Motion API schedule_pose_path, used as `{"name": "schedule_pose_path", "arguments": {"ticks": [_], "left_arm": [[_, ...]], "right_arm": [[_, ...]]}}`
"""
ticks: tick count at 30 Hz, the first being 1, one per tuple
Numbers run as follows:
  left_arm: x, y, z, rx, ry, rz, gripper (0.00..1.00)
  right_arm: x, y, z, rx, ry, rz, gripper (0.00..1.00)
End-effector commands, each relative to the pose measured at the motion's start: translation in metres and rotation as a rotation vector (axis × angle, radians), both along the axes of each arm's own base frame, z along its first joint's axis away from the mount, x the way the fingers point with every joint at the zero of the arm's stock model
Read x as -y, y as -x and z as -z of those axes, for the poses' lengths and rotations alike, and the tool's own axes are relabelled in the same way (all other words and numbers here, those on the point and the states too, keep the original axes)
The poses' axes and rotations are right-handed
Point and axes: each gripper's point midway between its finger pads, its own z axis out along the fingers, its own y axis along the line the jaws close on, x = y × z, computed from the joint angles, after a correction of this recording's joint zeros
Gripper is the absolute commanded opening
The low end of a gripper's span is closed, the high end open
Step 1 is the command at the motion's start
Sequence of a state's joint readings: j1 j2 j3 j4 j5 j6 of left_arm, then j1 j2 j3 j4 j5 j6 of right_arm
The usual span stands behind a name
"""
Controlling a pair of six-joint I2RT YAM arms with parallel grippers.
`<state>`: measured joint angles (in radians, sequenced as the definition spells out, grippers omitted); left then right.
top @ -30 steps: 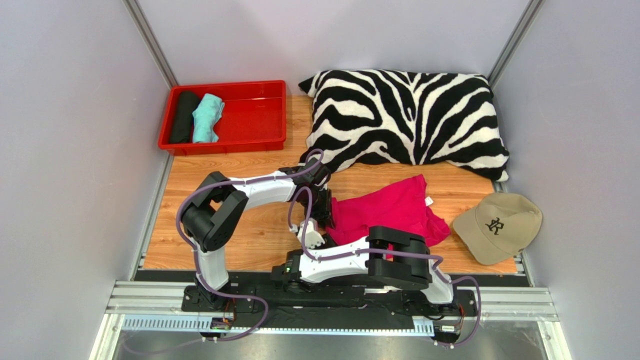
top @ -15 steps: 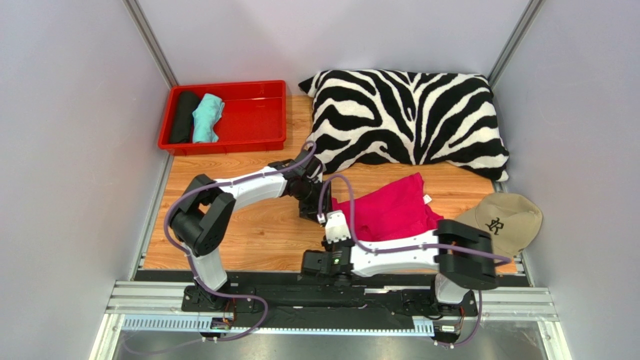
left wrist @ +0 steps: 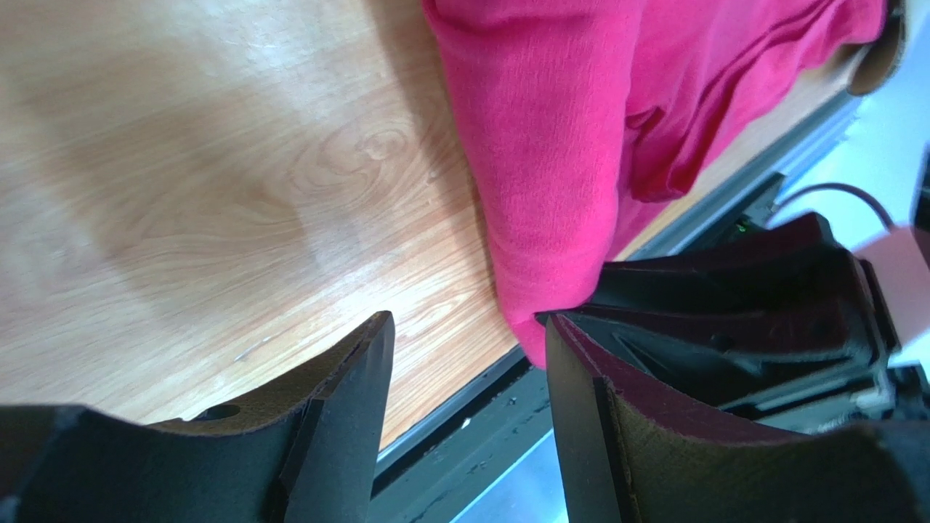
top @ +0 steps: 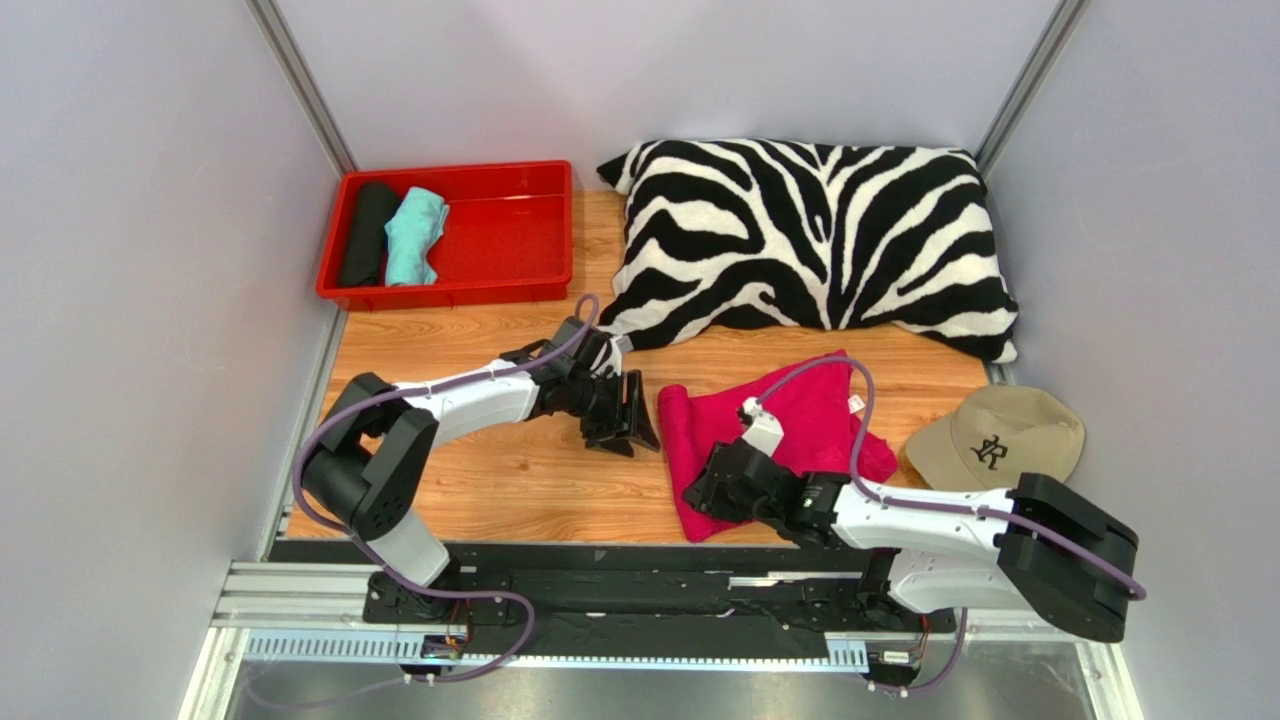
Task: Roll the t-shirts
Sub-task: Roll the T-shirt to the center of the board.
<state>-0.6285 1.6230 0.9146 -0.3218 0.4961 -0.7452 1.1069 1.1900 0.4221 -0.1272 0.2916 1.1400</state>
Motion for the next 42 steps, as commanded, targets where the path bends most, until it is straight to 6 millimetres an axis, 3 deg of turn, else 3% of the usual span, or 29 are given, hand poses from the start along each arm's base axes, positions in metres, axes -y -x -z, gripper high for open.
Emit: {"name": "schedule_pose_path", "arguments": {"ticks": [1,6,13,19,24,31,32,35,39,42], "left_arm": [[0.028,-0.008,-0.025,0.08,0.186,0.032,0.62],[0.037,-0.013,-0.013,0.087,0.179,0.023,0.63],[0.038,-0.025,0.025,0.054,0.094,-0.029,0.63],[0.049,-0.03,0.031,0.065,0.101,-0.055,0.62],[0.05,-0.02,0.042,0.043,0.003,-0.08,0.54],[0.029,-0.004,0.059,-0.026,-0.197,-0.145,0.28],[0.028,-0.003,0.059,-0.028,-0.207,-0.15,0.28],[0.023,-0.001,0.057,-0.03,-0.233,-0.147,0.27],[0.02,0.001,0.058,-0.042,-0.251,-0.142,0.27],[0.021,0.002,0.058,-0.042,-0.254,-0.136,0.27]], "right_arm": [[-0.018,0.005,-0.011,-0.078,-0.207,-0.011,0.34],[-0.013,0.008,-0.001,-0.129,-0.248,0.012,0.34],[-0.007,0.009,0.006,-0.165,-0.272,0.036,0.34],[-0.001,0.01,0.011,-0.175,-0.263,0.043,0.33],[0.004,0.008,0.013,-0.162,-0.226,0.046,0.36],[0.023,0.006,0.007,-0.105,-0.057,0.038,0.5],[0.02,0.003,-0.005,-0.056,-0.048,0.035,0.52],[0.023,0.007,-0.017,-0.011,0.011,0.025,0.52],[0.028,0.015,-0.02,0.01,0.059,0.038,0.49],[0.032,0.021,-0.01,-0.006,0.094,0.05,0.43]]}}
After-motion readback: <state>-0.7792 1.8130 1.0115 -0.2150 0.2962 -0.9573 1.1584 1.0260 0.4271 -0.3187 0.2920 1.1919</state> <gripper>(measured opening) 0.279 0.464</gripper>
